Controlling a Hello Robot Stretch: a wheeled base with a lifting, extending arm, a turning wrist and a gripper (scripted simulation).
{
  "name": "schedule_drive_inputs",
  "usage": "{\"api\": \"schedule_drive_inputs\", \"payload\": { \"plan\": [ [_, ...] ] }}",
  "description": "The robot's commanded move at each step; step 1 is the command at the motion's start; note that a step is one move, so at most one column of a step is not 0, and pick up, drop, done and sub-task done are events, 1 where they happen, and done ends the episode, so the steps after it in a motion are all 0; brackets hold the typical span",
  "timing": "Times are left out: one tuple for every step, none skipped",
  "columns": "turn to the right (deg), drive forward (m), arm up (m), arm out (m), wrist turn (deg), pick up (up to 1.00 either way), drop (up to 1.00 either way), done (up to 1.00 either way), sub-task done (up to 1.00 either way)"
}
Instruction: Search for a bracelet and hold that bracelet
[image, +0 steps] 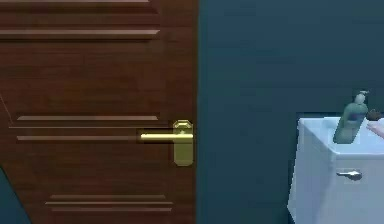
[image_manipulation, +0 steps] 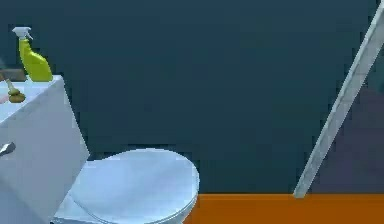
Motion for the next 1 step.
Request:
{"api": "schedule_drive_inputs", "payload": {
  "plan": [
    [-45.0, 0.0, 0.0, 0.0, 0.0, 0.0, 0.0, 0.0, 0.0]
  ]
}}
